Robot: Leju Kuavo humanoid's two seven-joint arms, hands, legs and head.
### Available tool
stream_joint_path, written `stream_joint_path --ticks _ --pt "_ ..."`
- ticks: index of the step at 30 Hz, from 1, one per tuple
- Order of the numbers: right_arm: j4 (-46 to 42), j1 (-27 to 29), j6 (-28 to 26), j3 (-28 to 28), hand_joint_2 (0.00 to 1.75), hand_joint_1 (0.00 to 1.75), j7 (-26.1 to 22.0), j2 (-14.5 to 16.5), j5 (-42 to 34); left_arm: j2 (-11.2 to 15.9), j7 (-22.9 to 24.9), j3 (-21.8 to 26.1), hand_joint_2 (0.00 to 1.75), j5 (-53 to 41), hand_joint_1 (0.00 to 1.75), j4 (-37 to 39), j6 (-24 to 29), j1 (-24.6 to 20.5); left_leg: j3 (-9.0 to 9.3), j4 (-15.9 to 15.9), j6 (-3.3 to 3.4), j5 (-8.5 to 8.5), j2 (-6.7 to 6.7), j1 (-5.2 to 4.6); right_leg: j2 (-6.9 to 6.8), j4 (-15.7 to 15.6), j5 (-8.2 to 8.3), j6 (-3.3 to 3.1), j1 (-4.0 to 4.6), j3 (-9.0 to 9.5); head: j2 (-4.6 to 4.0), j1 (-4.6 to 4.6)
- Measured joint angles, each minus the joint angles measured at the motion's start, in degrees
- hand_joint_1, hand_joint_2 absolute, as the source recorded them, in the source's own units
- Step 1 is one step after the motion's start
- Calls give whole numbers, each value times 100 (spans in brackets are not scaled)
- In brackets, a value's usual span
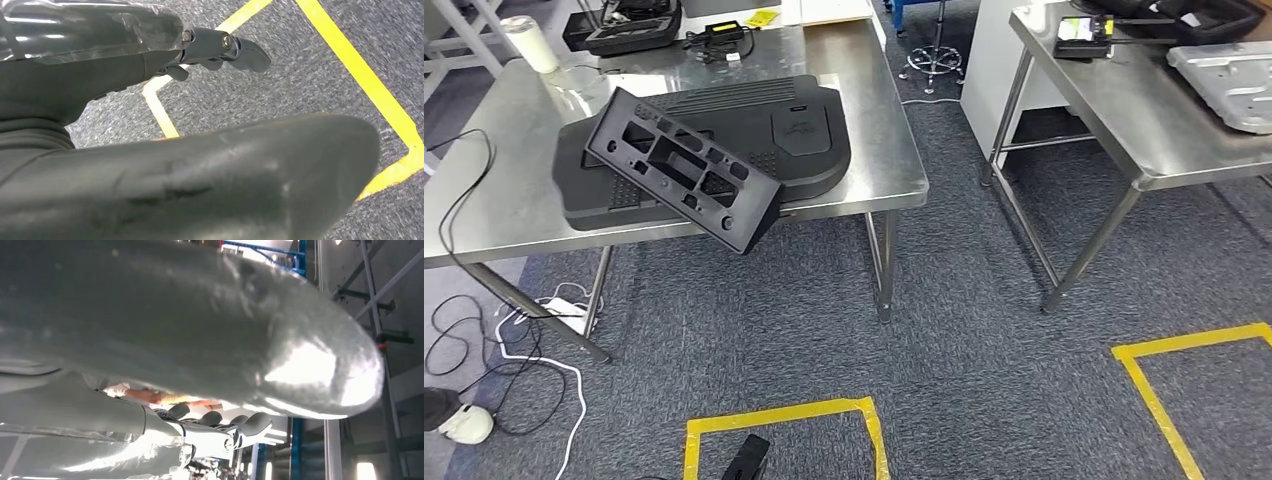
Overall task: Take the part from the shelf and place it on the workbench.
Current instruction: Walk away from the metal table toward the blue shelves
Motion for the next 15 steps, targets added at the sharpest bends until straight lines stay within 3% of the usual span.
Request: stream_joint_path --ticks 1,3,4,7,9,11,13,14,15 --pt "0 0 0 0 0 0 1 0 7 -1 0 1 0 3 0 0 0 2 75 -242 48 203 -23 -24 40 0 -8 -8 9 20 1 0" --pt "-1 -1 0 0 0 0 1 1 29 1 -1 1 0 7 0 1 0 -1 368 -1038 141 663 -130 -77 106 1 -32 -7 20 57 2 2" --pt "-1 -1 0 0 0 0 1 2 42 0 -2 1 0 10 0 2 0 -5 479 -1347 173 808 -169 -99 138 0 -42 5 23 64 2 -1" --pt "-2 0 0 0 0 0 1 3 61 -1 -7 1 0 24 0 3 0 -11 540 -1579 225 869 -168 -126 194 -29 -41 83 23 60 2 -22" --pt "-7 -2 0 1 0 0 1 4 70 -8 -12 1 0 35 0 3 0 -17 570 -1671 269 899 -124 -98 128 56 -120 135 25 31 1 -15" --pt "-10 -15 0 3 0 0 1 4 84 -14 -18 0 0 39 0 3 0 -17 592 -1744 306 927 -76 -75 -9 529 -416 167 31 -177 0 9" --pt "-11 -22 0 4 0 0 3 4 92 -14 -21 0 0 41 0 4 0 -8 589 -1751 326 927 -38 -82 -89 1255 -752 195 32 -523 1 23" --pt "-11 -20 0 3 0 0 5 4 92 -14 -21 0 0 41 0 4 -4 -5 591 -1750 329 924 -18 -86 -103 1485 -804 203 31 -636 2 24" --pt "-11 -18 0 3 0 0 7 4 93 -14 -21 0 0 39 0 5 -16 -5 594 -1748 330 921 -2 -90 -111 1511 -744 204 32 -652 2 23"
